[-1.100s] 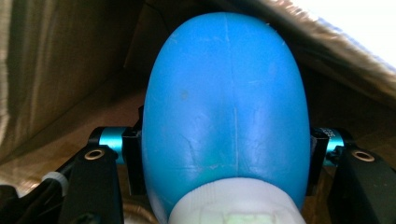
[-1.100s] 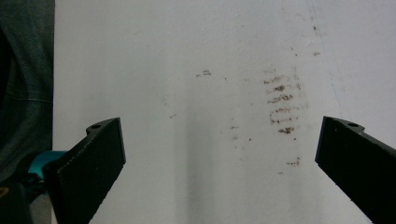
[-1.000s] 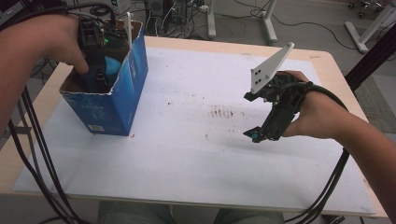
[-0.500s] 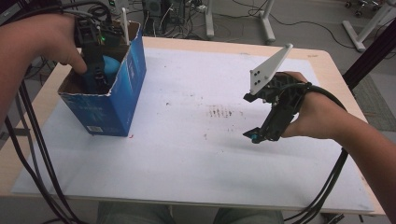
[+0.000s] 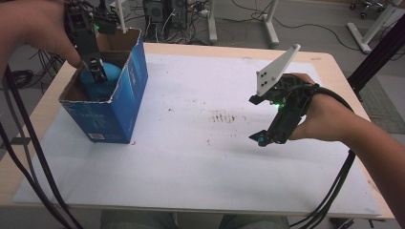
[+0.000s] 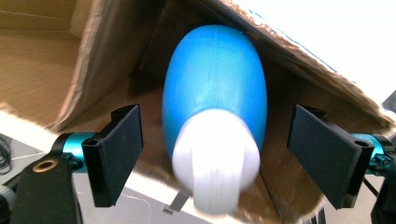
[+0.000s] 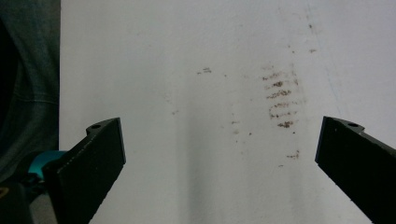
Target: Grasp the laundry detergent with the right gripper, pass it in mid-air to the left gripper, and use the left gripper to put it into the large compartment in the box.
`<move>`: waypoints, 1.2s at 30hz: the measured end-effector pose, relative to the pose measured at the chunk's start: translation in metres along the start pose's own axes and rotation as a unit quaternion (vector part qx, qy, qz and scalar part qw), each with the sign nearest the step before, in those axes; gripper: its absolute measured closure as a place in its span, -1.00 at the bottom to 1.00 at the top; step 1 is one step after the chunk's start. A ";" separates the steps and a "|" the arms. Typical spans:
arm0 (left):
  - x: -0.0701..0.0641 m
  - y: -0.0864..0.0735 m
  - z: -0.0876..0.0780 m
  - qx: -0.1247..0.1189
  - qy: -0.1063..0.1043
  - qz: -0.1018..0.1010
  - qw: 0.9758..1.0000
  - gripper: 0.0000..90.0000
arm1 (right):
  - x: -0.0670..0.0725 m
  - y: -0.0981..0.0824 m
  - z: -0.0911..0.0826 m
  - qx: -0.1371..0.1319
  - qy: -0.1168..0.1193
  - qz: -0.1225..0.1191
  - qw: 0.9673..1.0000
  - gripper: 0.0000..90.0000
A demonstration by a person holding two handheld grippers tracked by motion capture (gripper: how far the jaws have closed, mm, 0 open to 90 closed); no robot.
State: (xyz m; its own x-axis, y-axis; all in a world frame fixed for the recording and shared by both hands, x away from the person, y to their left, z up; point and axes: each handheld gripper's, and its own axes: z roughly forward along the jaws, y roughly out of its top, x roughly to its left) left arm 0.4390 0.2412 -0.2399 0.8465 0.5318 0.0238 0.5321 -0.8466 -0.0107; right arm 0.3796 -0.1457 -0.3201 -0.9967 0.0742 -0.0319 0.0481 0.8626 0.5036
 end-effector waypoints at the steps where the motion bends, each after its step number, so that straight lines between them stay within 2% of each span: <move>1: 0.000 0.000 -0.004 -0.002 0.001 0.001 1.000 -0.59 | 0.000 0.000 -0.001 -0.002 -0.002 -0.001 1.000 -0.99; 6: -0.006 -0.001 -0.024 -0.003 0.012 0.008 1.000 -0.63 | 0.002 0.001 -0.006 -0.003 -0.005 -0.005 1.000 -0.99; 8: -0.010 0.000 -0.031 -0.005 0.010 0.013 1.000 -0.63 | 0.002 0.001 -0.007 -0.003 -0.006 -0.007 1.000 -0.99; 13: -0.023 0.005 -0.043 -0.002 0.013 0.035 0.999 -0.68 | 0.002 0.000 -0.013 0.000 -0.010 -0.005 1.000 -0.99; 18: -0.041 0.013 -0.051 -0.013 0.013 0.070 0.997 -0.77 | -0.002 0.000 -0.022 0.009 -0.016 -0.003 1.000 -0.99; 21: -0.053 0.020 -0.053 -0.019 0.014 0.091 0.996 -0.84 | -0.008 0.000 -0.029 0.014 -0.022 -0.003 1.000 -0.99; 22: -0.053 0.020 -0.053 -0.019 0.014 0.091 0.996 -0.84 | -0.008 0.000 -0.029 0.014 -0.022 -0.003 1.000 -0.99; 23: -0.060 0.025 -0.053 -0.022 0.007 0.109 0.994 -0.84 | -0.010 -0.001 -0.031 0.018 -0.024 -0.006 1.000 -0.99; 24: -0.063 0.028 -0.053 -0.020 0.006 0.117 0.993 -0.84 | -0.014 -0.001 -0.036 0.030 -0.027 -0.007 0.999 -0.99; 25: -0.063 0.028 -0.053 -0.020 0.006 0.117 0.993 -0.84 | -0.014 -0.001 -0.036 0.030 -0.027 -0.007 0.999 -0.99; 27: -0.071 0.034 -0.052 -0.021 0.003 0.135 0.991 -0.86 | -0.022 -0.004 -0.041 0.044 -0.032 -0.010 0.998 -0.99; 30: -0.074 0.038 -0.050 -0.027 -0.005 0.144 0.989 -0.87 | -0.030 -0.008 -0.047 0.057 -0.029 -0.006 0.998 -0.99; 36: -0.077 0.047 -0.043 -0.030 -0.007 0.157 0.987 -0.96 | -0.039 -0.006 -0.056 0.082 -0.024 -0.011 0.996 -0.99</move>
State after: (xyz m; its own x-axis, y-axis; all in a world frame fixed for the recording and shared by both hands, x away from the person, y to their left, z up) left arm 0.3978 0.1598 -0.1992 0.9702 0.2421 0.0139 0.2413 -0.9695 0.0438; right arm 0.4150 -0.1819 -0.2738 -0.9935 0.0749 -0.0854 0.0399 0.9342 0.3544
